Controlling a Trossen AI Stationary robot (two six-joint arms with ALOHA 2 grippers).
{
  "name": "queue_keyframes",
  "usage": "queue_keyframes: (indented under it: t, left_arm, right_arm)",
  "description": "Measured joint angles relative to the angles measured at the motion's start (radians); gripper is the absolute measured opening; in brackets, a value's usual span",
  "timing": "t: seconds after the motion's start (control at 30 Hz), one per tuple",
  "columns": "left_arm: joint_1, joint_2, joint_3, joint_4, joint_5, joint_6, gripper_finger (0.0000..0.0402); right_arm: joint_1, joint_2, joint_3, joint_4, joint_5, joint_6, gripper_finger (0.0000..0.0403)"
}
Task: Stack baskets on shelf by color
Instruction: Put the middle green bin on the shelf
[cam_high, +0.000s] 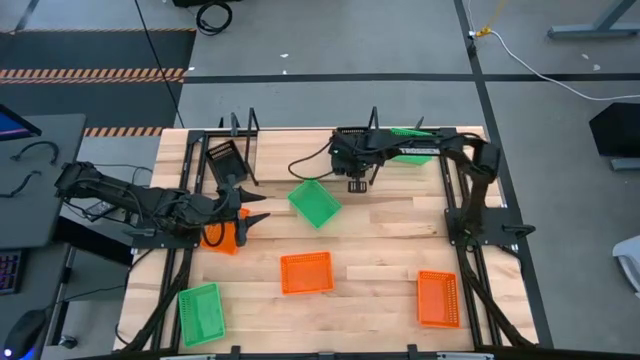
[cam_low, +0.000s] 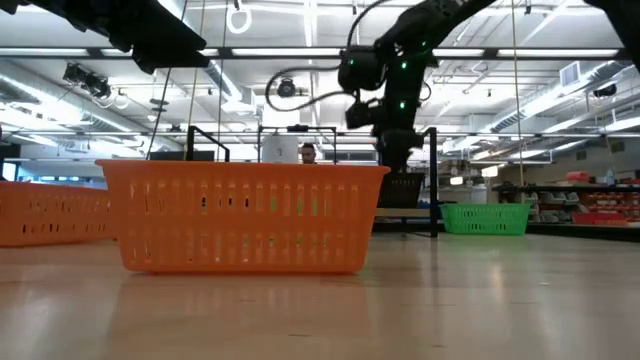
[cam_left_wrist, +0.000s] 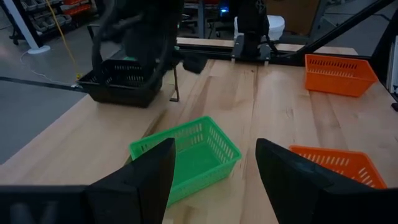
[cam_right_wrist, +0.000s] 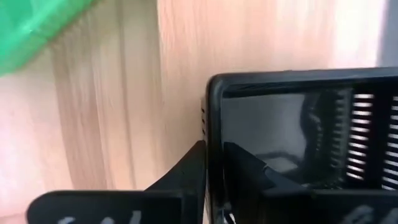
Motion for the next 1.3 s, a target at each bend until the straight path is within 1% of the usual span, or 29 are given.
queue_keyframes:
  t: [0.2, 0.43, 0.7, 0.87, 1.3]
  left_arm:
    - [0.0, 0.0, 0.0, 0.0, 0.0, 0.0, 0.0231]
    - [0.0, 0.0, 0.0, 0.0, 0.0, -0.001, 0.0231]
    - [0.0, 0.0, 0.0, 0.0, 0.0, -0.001, 0.0231]
    - [0.0, 0.0, 0.0, 0.0, 0.0, -0.002, 0.0231]
    - [0.0, 0.0, 0.0, 0.0, 0.0, -0.002, 0.0231]
  right_arm:
    - [0.001, -0.045, 0.0, 0.03, -0.054, 0.042, 0.0055]
    - [0.001, -0.039, 0.0, 0.026, -0.056, 0.053, 0.0055]
    - [0.005, -0.039, 0.0, 0.059, -0.072, 0.08, 0.0055]
    - [0.006, -0.039, 0.0, 0.099, -0.103, 0.127, 0.0054]
    - [0.017, -0.039, 0.0, 0.121, -0.11, 0.21, 0.0054]
